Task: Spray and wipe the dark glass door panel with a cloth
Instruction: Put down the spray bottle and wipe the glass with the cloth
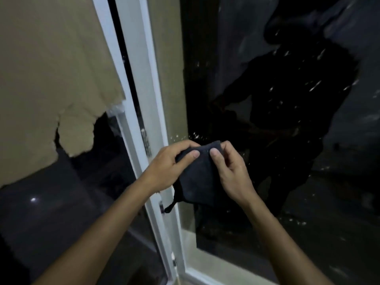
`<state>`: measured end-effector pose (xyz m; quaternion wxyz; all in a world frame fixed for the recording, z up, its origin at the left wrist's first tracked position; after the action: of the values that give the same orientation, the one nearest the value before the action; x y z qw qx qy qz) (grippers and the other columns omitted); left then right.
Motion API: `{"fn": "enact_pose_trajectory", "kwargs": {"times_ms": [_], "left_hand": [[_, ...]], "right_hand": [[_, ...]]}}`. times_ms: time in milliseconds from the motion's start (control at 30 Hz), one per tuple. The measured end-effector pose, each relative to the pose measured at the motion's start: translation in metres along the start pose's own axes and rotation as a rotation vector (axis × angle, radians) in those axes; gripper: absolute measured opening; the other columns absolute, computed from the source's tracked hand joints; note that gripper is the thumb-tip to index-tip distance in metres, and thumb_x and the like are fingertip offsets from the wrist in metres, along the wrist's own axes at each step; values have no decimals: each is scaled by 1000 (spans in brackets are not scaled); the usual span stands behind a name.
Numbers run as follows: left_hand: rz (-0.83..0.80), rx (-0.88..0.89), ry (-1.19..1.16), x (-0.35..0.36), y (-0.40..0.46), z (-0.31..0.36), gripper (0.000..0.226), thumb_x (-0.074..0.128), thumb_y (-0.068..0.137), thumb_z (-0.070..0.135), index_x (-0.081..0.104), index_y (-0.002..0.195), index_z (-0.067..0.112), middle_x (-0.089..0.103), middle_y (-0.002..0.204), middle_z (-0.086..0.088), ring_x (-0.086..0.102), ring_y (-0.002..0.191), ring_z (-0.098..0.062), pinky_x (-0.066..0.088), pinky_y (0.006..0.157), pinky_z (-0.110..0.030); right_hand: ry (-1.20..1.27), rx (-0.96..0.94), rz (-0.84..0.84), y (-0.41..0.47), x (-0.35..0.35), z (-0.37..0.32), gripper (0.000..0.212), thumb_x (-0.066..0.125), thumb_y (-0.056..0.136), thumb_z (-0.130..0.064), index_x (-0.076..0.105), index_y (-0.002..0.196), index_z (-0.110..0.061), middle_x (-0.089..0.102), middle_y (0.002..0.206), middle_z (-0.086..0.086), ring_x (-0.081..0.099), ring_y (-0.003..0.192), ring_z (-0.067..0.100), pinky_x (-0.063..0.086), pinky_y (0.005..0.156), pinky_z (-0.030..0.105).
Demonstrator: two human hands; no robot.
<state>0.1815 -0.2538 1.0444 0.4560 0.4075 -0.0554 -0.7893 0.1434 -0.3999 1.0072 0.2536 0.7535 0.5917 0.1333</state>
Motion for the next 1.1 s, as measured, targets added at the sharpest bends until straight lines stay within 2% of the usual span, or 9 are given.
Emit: {"fn": "enact_pose_trajectory", "kwargs": {"times_ms": [100, 233, 333, 433, 567, 633, 800, 1000, 1100], "left_hand": [[51, 108, 44, -30, 32, 65, 17, 53, 105, 26, 69, 112, 21, 71, 101, 9, 68, 96, -12, 54, 81, -32], [162, 251, 160, -72, 62, 130, 19, 55, 102, 31, 69, 113, 24, 69, 104, 12, 65, 101, -9, 53, 88, -34], [251, 336, 216, -108, 83, 170, 24, 57, 97, 36, 70, 113, 25, 68, 105, 11, 64, 102, -8, 53, 90, -31], [322, 392, 232, -144, 105, 199, 20, 62, 97, 38, 72, 107, 23, 70, 99, 12, 65, 95, -5, 54, 83, -29], [390, 409, 170, -200, 139, 212, 11, 70, 93, 34, 73, 91, 23, 71, 82, 9, 66, 79, -8, 53, 67, -22], [413, 431, 129, -229, 156, 217, 12, 73, 91, 33, 74, 86, 22, 71, 77, 7, 65, 72, -5, 49, 64, -17], [431, 475, 96, -300, 201, 230, 6, 73, 92, 32, 73, 88, 28, 69, 76, 11, 59, 64, 2, 43, 60, -10], [557, 537, 155, -359, 253, 239, 7, 73, 92, 33, 75, 92, 26, 66, 91, 9, 57, 71, -2, 43, 70, -16], [631, 562, 131, -378, 278, 246, 8, 75, 90, 32, 76, 90, 24, 68, 94, 2, 62, 73, -6, 56, 75, -29]], "right_hand": [[-16, -115, 59, 31, -27, -67, 22, 55, 105, -29, 58, 95, -10, 63, 79, -7, 59, 76, 6, 49, 68, 32], [-71, -245, 101, 67, -49, -143, 15, 57, 105, -27, 60, 96, -14, 68, 80, -6, 64, 75, 8, 53, 68, 36], [-154, -340, 178, 93, -62, -197, 16, 58, 103, -32, 57, 90, -23, 65, 75, -6, 61, 69, 8, 52, 65, 39], [-212, -406, 274, 120, -67, -243, 17, 60, 102, -29, 55, 86, -22, 60, 71, -10, 55, 66, 1, 47, 63, 28], [-349, -466, 438, 157, -67, -301, 19, 62, 98, -35, 56, 83, -25, 57, 81, -9, 55, 72, 6, 49, 70, 33], [-450, -456, 483, 178, -63, -326, 18, 62, 97, -42, 59, 84, -30, 56, 87, -9, 56, 77, 6, 48, 73, 34], [-519, -454, 582, 230, -49, -378, 17, 64, 95, -44, 67, 91, -28, 66, 80, -12, 64, 80, 9, 52, 73, 34], [-641, -484, 681, 281, -33, -424, 15, 67, 94, -43, 64, 99, -29, 62, 82, -18, 64, 85, 12, 56, 82, 37], [-737, -525, 752, 299, -28, -442, 18, 65, 95, -43, 63, 104, -28, 63, 86, -13, 64, 88, 18, 53, 82, 37]]}}
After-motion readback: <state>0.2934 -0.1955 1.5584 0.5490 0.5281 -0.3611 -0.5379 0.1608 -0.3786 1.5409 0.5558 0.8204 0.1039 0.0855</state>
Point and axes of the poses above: each hand's wrist, its own y-axis towards the middle knuckle, its own x-axis out of the palm, z = x × y, the point moved 9 cm from there along y, towards the middle knuckle
